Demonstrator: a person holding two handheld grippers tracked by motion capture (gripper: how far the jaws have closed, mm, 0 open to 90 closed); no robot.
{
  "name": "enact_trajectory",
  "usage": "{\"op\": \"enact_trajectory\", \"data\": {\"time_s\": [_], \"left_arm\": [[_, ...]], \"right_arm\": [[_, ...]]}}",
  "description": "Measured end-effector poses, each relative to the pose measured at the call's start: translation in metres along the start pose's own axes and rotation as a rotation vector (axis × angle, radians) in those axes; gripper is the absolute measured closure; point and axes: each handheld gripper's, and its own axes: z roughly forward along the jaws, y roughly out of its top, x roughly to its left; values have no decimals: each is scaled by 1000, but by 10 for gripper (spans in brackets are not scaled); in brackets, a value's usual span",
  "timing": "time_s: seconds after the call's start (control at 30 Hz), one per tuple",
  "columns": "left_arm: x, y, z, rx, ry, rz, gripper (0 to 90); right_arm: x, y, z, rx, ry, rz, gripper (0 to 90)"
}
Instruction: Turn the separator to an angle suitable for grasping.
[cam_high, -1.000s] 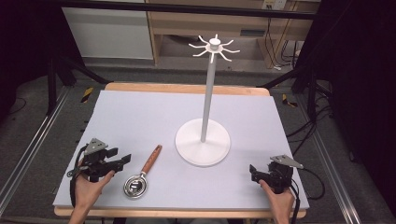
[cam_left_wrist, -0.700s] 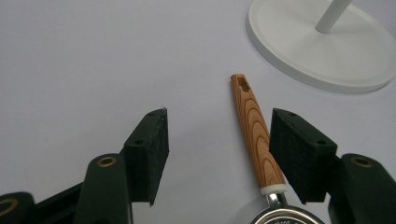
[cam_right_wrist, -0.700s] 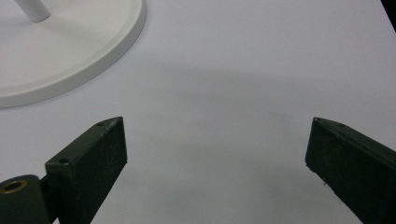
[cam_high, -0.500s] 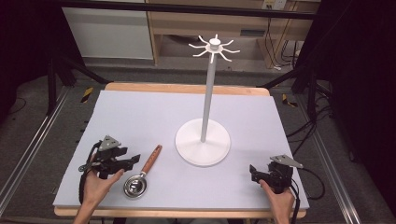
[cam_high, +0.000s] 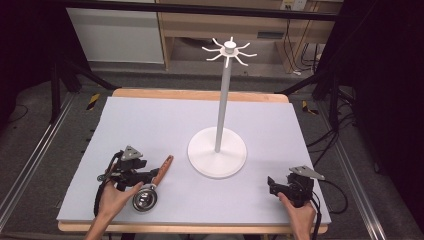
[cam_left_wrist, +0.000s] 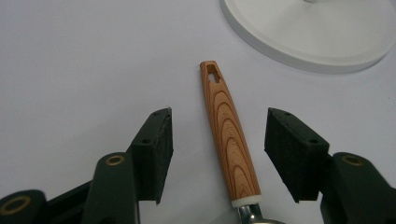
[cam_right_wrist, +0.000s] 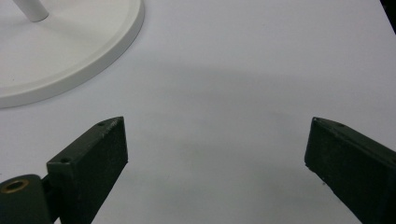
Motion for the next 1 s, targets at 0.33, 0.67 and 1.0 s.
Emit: {"op": "enact_trajectory", "data": {"time_s": [0.33, 0.67, 1.0], "left_arm": [[-9, 2, 15, 61, -6, 24, 428], [-14, 3, 27, 110, -4, 35, 453], [-15, -1, 37, 162, 4, 27, 495]], "right_arm": [[0, 0, 1, 7, 3, -6, 64], [0, -1, 2, 15, 6, -2, 65], [-2, -1, 1, 17, 9, 3, 65]]}}
